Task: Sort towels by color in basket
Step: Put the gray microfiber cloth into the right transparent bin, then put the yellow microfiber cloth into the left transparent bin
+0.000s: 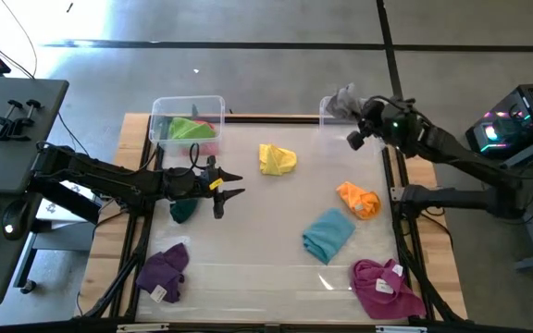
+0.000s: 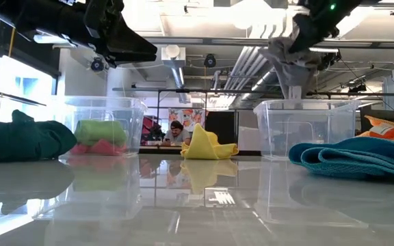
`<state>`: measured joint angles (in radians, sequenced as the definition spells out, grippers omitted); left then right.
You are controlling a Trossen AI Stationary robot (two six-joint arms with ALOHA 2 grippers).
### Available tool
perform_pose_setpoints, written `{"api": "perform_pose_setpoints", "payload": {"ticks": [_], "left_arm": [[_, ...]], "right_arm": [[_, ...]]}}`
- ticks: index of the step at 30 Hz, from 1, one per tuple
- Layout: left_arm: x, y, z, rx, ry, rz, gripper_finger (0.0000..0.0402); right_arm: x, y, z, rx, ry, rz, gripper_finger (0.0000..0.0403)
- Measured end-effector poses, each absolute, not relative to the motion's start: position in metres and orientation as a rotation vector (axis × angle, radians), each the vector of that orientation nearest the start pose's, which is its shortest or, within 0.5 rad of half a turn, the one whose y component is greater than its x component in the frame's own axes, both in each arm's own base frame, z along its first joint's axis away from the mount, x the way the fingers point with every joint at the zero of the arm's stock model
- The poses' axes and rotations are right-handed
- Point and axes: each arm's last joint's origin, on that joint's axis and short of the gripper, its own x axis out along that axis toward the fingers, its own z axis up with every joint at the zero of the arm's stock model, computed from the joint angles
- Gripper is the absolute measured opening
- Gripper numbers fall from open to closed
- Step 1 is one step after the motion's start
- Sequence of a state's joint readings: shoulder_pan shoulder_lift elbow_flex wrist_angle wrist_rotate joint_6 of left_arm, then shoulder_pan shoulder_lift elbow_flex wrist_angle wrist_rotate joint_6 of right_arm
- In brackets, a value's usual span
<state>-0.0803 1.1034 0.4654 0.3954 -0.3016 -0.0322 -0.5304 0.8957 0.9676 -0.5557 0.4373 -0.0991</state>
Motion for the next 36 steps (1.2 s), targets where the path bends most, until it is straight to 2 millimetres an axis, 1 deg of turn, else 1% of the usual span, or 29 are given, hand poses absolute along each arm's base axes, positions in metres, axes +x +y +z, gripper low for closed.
{"api": "perform_pose_setpoints", "payload": {"ticks": [3,6,12,15,18,22,25,28,36], "left_arm": [[0.226,-0.01,0.218,0.015,0.237,0.224,0.0163],[0.226,-0.01,0.218,0.015,0.242,0.224,0.0163],[0.226,-0.01,0.218,0.017,0.242,0.224,0.0163],[0.226,-0.01,0.218,0.018,0.242,0.224,0.0163],[0.226,-0.01,0.218,0.017,0.242,0.224,0.0163],[0.226,-0.01,0.218,0.015,0.242,0.224,0.0163],[0.226,-0.01,0.218,0.015,0.241,0.224,0.0163],[0.226,-0.01,0.218,0.015,0.242,0.224,0.0163],[0.226,-0.009,0.219,0.041,0.238,0.228,0.0163]], "right_arm": [[0.146,-0.11,0.337,-0.027,0.602,-0.942,0.0052],[0.143,-0.116,0.333,0.003,0.636,-0.974,0.0077],[0.136,-0.12,0.329,0.03,0.676,-1.012,0.0155],[0.135,-0.12,0.329,0.031,0.688,-1.016,0.0188],[0.135,-0.12,0.329,0.031,0.688,-1.014,0.0205],[0.138,-0.117,0.329,0.023,0.687,-0.994,0.0208],[0.142,-0.111,0.329,0.006,0.684,-0.943,0.0209],[0.149,-0.098,0.33,-0.005,0.667,-0.845,0.0209],[0.171,-0.052,0.331,-0.061,0.622,-0.586,0.0209]]}}
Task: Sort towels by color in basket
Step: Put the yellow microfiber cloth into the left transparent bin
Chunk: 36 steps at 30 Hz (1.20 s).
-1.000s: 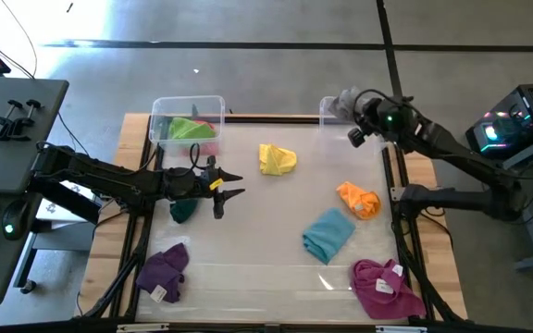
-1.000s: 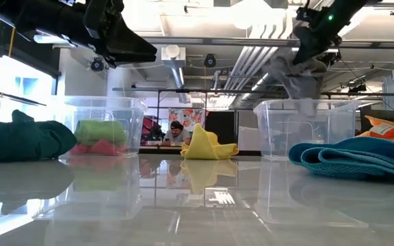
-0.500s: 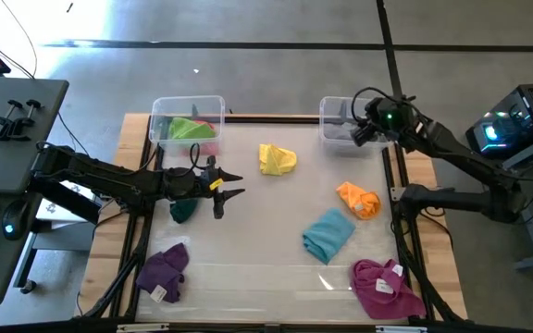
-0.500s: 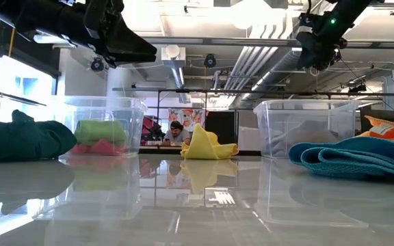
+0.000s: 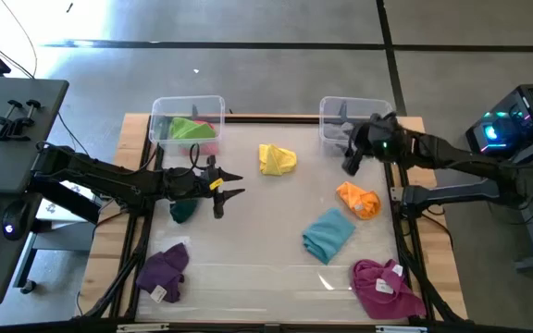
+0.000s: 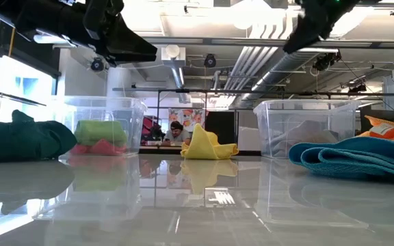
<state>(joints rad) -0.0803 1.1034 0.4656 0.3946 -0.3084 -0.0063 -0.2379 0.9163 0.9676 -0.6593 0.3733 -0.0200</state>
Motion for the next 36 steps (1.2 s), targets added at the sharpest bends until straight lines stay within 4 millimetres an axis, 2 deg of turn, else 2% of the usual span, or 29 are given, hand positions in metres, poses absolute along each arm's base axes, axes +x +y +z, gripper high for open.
{"api": "perform_pose_setpoints", "payload": {"ticks": [4,6,11,19,21,25,36], "left_arm": [[0.226,-0.009,0.219,0.044,0.238,0.247,0.0163],[0.226,-0.009,0.219,0.045,0.239,0.249,0.0163],[0.226,-0.009,0.219,0.053,0.238,0.249,0.0163],[0.23,-0.002,0.22,0.155,0.235,0.375,0.0163],[0.238,0.003,0.223,0.148,0.236,0.397,0.0163],[0.259,0.013,0.218,0.202,0.319,0.426,0.0163],[0.317,0.057,0.191,0.092,0.474,0.347,0.0185]], "right_arm": [[0.179,-0.028,0.331,-0.072,0.574,-0.456,0.0209],[0.185,-0.014,0.322,-0.087,0.523,-0.377,0.0209],[0.195,0.014,0.287,-0.097,0.426,-0.238,0.0209],[0.197,0.035,0.23,0.018,0.279,-0.156,0.0209],[0.197,0.037,0.22,0.039,0.242,-0.146,0.0209],[0.198,0.038,0.207,0.053,0.197,-0.175,0.0209],[0.207,0.039,0.195,0.045,0.229,-0.206,0.0209]]}}
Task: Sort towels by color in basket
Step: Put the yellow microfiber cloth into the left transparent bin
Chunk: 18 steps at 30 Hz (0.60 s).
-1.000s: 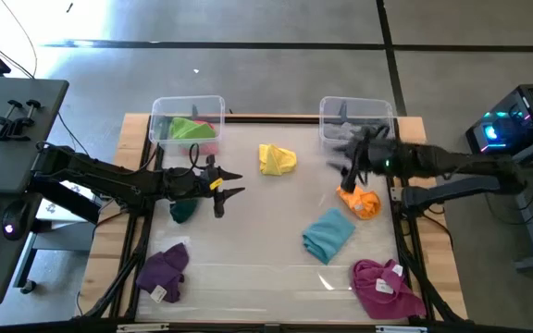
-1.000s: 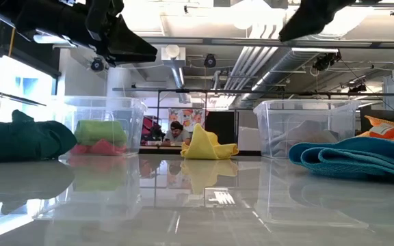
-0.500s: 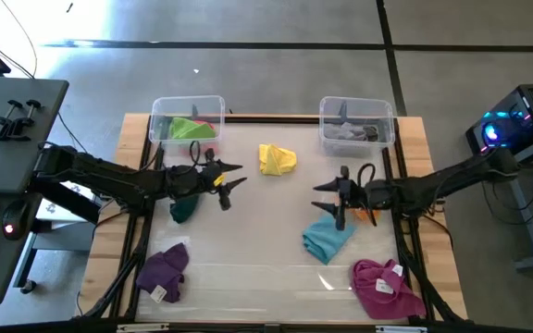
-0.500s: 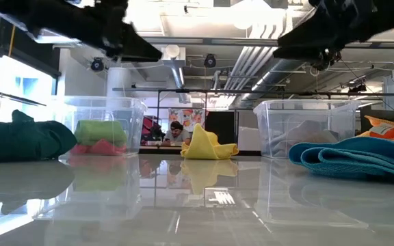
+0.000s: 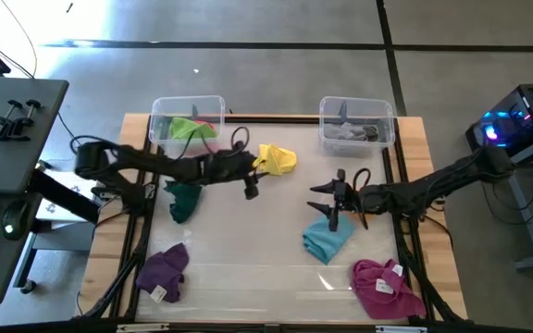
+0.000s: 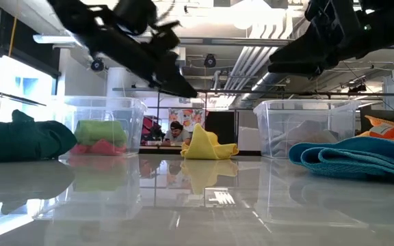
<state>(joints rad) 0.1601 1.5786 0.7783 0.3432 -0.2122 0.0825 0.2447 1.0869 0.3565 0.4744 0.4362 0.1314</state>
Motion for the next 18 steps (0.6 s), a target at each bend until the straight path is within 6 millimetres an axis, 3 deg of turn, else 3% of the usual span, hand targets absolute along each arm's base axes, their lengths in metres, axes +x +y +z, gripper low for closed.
{"api": "perform_pose_setpoints", "payload": {"ticks": [9,18], "left_arm": [[0.348,0.083,0.156,0.095,0.592,0.319,0.0237],[0.362,0.1,0.122,0.09,0.678,0.444,0.0239]], "right_arm": [[0.211,0.04,0.189,0.045,0.246,-0.21,0.0209],[0.212,0.04,0.187,0.046,0.253,-0.212,0.0209]]}}
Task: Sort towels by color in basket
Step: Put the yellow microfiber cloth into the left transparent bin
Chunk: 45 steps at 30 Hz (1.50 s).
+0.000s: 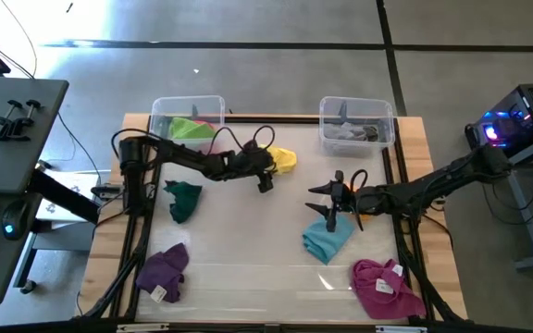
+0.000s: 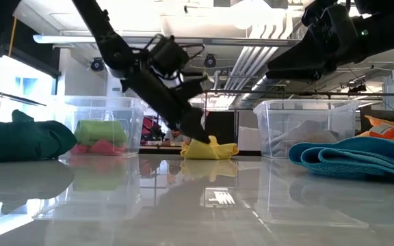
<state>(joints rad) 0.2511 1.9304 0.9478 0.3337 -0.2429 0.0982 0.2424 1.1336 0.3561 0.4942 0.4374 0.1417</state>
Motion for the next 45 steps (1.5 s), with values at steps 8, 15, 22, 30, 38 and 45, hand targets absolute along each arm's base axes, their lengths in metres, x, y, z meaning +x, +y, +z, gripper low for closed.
{"api": "perform_pose_setpoints", "payload": {"ticks": [8,15,22,30,38,45], "left_arm": [[0.362,0.109,0.098,0.01,0.719,0.417,0.0226],[0.361,0.111,0.093,-0.031,0.733,0.369,0.0176],[0.359,0.112,0.091,-0.047,0.766,0.346,0.0084],[0.359,0.106,0.096,-0.037,0.763,0.355,0.001],[0.355,0.076,0.143,0.076,0.728,0.379,0.0003],[0.333,0.041,0.217,0.27,0.619,0.51,0.0002]], "right_arm": [[0.212,0.04,0.187,0.046,0.253,-0.213,0.0209],[0.212,0.04,0.187,0.046,0.252,-0.215,0.0209],[0.212,0.04,0.187,0.062,0.25,-0.217,0.0209],[0.212,0.04,0.187,0.061,0.25,-0.216,0.0209],[0.212,0.04,0.187,0.061,0.251,-0.216,0.0209],[0.212,0.04,0.187,0.06,0.254,-0.216,0.0209]]}}
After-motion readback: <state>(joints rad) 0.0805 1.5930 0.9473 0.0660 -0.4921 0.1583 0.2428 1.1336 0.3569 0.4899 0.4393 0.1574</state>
